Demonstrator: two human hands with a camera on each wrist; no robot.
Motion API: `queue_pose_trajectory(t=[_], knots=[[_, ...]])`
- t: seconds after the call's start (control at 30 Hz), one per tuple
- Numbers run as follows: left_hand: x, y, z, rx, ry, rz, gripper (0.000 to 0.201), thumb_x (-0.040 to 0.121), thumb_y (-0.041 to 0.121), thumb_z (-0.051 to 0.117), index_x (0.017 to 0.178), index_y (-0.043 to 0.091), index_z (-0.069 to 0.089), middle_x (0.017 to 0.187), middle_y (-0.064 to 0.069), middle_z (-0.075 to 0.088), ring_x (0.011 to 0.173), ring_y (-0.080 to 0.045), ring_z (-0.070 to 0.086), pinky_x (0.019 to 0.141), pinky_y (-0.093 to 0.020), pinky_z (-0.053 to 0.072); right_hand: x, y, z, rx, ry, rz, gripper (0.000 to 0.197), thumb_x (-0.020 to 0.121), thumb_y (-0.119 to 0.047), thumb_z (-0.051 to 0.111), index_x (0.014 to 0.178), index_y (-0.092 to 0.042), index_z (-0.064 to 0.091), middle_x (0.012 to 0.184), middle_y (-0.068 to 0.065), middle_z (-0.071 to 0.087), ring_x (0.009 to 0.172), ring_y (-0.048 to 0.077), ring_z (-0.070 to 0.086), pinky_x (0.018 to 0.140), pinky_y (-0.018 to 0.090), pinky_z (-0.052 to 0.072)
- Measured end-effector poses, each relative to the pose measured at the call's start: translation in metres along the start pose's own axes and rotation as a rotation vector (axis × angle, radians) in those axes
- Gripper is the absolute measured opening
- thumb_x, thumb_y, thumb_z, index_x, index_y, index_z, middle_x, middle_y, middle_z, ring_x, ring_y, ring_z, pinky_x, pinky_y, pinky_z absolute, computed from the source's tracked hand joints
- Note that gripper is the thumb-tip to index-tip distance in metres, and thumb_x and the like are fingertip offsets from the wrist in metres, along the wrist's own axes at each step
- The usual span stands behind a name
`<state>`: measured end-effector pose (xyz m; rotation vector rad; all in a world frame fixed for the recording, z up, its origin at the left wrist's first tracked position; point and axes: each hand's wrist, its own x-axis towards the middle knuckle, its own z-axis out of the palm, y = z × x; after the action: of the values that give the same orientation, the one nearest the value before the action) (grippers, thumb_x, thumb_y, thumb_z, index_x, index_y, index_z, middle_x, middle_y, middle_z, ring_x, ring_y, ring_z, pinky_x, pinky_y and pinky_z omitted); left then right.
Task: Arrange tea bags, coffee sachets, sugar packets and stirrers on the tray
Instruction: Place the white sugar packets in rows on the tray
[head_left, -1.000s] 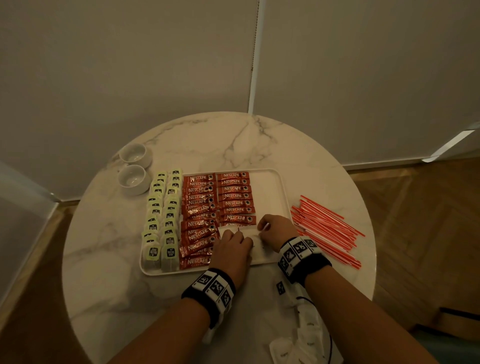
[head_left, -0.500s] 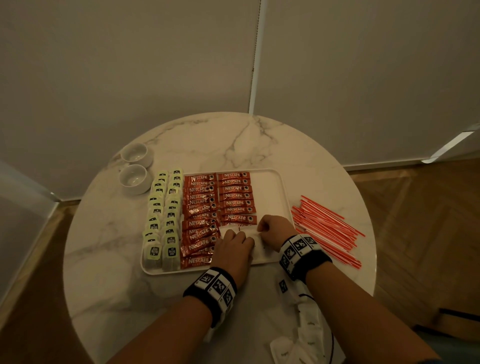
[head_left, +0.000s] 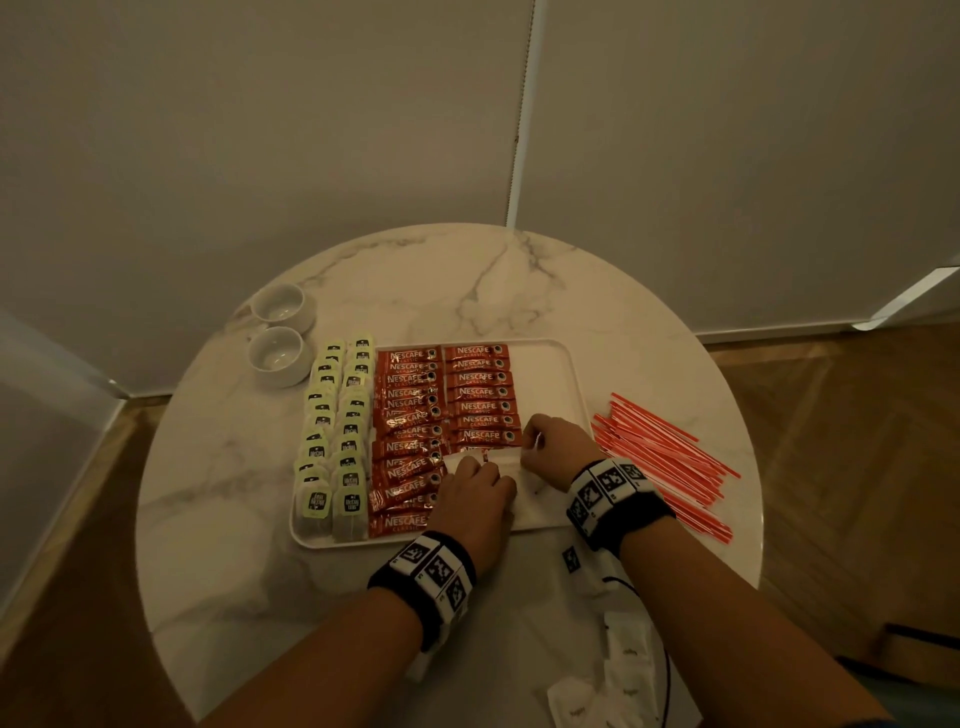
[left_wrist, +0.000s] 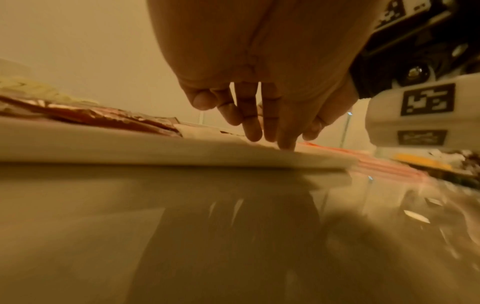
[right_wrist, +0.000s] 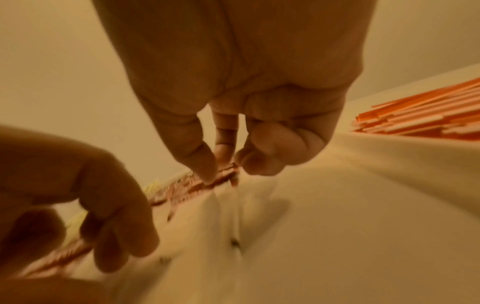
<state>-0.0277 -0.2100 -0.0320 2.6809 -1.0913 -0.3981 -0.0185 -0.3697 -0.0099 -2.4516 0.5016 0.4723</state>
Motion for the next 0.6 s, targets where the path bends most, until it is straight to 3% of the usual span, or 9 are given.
queue_pose_trajectory(t=[0.07, 0.13, 0.23, 0.33, 0.5, 0.6], knots=[[0.0, -0.006, -0.005, -0.077, 0.081, -0.028, 0.026, 0.095, 0.032, 0.045, 0.117, 0.024, 0.055, 0.122, 0.005, 0.051, 0.114, -0.018, 0.038, 0.094, -0.034, 0.037, 0.001, -0.004, -0.004, 0.026, 0.035, -0.001, 0.007, 0.083, -0.015, 0.06, 0.087, -0.017, 0.055, 0.084, -0.002, 0.057, 0.071, 0.012, 0.052, 0.057, 0.021, 0.037], [0.0, -0.016, -0.011, -0.128, 0.167, -0.058, 0.022, 0.093, 0.032, 0.05, 0.112, 0.025, 0.057, 0.118, 0.007, 0.052, 0.11, -0.015, 0.039, 0.092, -0.03, 0.038, 0.002, -0.008, -0.005, 0.001, 0.052, -0.013, 0.007, 0.084, -0.015, 0.06, 0.089, -0.017, 0.057, 0.086, -0.002, 0.059, 0.072, 0.012, 0.053, 0.057, 0.02, 0.037], [-0.003, -0.029, -0.016, -0.164, 0.206, -0.104, 0.021, 0.088, 0.033, 0.058, 0.107, 0.024, 0.056, 0.112, 0.008, 0.052, 0.103, -0.012, 0.044, 0.088, -0.027, 0.04, 0.002, -0.009, -0.004, -0.016, 0.056, -0.007, 0.011, 0.084, -0.017, 0.06, 0.095, -0.017, 0.058, 0.095, 0.0, 0.058, 0.08, 0.014, 0.055, 0.067, 0.023, 0.04], [-0.009, -0.033, -0.012, -0.187, 0.127, -0.126, 0.028, 0.085, 0.033, 0.063, 0.11, 0.023, 0.054, 0.113, 0.007, 0.049, 0.1, -0.011, 0.046, 0.089, -0.027, 0.043, -0.008, -0.006, 0.001, -0.009, 0.076, -0.034, 0.017, 0.084, -0.027, 0.063, 0.099, -0.021, 0.056, 0.103, -0.001, 0.051, 0.089, 0.014, 0.052, 0.074, 0.024, 0.04], [-0.01, -0.035, -0.002, -0.159, 0.091, -0.067, 0.027, 0.089, 0.026, 0.058, 0.114, 0.02, 0.054, 0.117, 0.005, 0.047, 0.106, -0.013, 0.045, 0.094, -0.026, 0.041, -0.04, -0.003, 0.03, -0.218, 0.009, -0.174, 0.05, 0.08, -0.037, 0.069, 0.124, -0.031, 0.047, 0.134, -0.006, 0.036, 0.123, 0.016, 0.033, 0.103, 0.031, 0.04], [-0.01, -0.035, 0.0, -0.139, 0.105, -0.047, 0.027, 0.09, 0.025, 0.057, 0.116, 0.018, 0.055, 0.119, 0.003, 0.047, 0.108, -0.013, 0.045, 0.095, -0.027, 0.041, -0.046, 0.002, 0.04, -0.277, 0.015, -0.211, 0.048, 0.085, -0.032, 0.064, 0.13, -0.029, 0.046, 0.142, -0.005, 0.033, 0.127, 0.018, 0.031, 0.106, 0.031, 0.037]])
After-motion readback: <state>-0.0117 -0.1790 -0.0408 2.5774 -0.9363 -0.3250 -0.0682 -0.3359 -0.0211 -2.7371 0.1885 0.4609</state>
